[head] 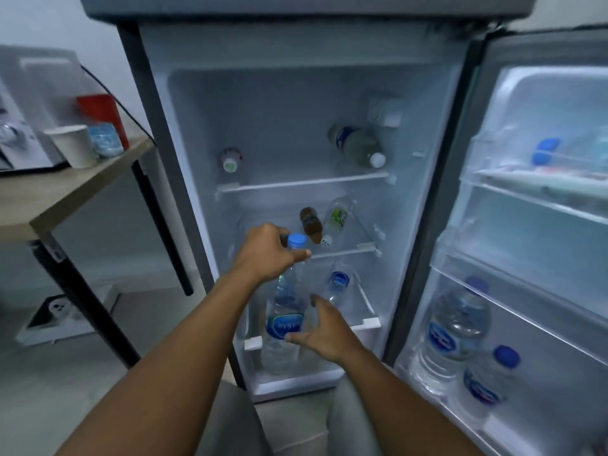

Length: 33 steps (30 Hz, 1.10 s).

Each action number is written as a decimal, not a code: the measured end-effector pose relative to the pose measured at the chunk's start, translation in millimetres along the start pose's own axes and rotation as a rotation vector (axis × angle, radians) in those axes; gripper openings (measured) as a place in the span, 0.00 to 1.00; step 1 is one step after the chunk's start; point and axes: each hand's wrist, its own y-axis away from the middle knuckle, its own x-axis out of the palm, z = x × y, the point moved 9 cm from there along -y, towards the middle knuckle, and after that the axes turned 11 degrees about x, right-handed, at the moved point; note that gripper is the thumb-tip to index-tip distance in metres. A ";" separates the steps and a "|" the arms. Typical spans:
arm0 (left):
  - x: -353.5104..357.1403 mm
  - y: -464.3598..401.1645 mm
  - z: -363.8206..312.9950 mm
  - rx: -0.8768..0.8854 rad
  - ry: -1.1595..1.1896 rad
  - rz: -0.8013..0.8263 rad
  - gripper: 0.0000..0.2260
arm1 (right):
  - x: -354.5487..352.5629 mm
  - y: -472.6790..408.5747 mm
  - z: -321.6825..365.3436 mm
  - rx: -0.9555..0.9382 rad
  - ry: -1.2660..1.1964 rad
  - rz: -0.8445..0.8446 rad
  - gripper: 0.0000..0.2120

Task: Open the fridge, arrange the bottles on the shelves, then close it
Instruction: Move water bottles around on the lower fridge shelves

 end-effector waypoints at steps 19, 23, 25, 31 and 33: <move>-24.7 66.9 -257.0 0.478 0.263 0.041 0.12 | -163.9 191.5 -35.8 0.058 -0.219 -0.781 0.34; 11.5 90.1 -276.1 0.514 0.345 0.114 0.16 | -180.5 231.9 -69.7 0.129 -0.188 -0.912 0.33; 29.8 99.5 -282.1 0.531 0.399 0.144 0.16 | -182.7 246.4 -85.4 0.147 -0.180 -0.953 0.32; 77.6 119.0 -295.0 0.515 0.487 0.278 0.17 | -184.2 279.7 -126.7 0.206 -0.184 -1.062 0.34; 89.0 125.2 -301.0 0.523 0.504 0.311 0.17 | -184.1 282.8 -137.0 0.228 -0.191 -1.075 0.34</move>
